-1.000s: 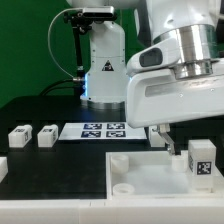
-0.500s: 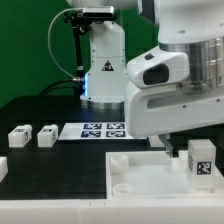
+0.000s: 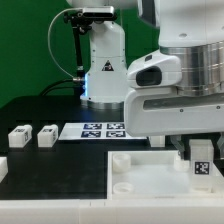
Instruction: Assemble one leg
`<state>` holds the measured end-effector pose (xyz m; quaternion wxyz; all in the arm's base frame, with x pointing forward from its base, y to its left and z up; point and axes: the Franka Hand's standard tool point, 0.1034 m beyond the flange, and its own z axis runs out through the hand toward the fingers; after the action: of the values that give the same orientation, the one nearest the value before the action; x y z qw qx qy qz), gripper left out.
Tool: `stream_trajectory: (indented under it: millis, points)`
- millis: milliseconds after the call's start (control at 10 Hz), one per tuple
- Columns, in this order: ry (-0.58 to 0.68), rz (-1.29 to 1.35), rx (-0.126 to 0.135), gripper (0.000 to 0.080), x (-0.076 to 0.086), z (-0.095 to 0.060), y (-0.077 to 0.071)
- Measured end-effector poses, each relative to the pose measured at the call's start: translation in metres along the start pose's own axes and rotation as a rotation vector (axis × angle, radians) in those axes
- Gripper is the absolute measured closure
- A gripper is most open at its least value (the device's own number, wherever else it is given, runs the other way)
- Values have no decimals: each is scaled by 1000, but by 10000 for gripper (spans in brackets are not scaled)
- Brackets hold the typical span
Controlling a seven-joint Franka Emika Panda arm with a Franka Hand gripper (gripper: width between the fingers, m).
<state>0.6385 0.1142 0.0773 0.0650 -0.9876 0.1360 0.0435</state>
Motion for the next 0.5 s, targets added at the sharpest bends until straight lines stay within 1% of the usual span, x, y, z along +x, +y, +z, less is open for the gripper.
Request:
stream_trajectory:
  millis: [200, 300, 400, 500]
  points:
    - [31, 236, 6, 501, 3, 1, 0]
    - [58, 375, 32, 501, 4, 1, 2]
    - [74, 605, 85, 501, 5, 1, 5]
    - [59, 806, 142, 501, 2, 1, 8]
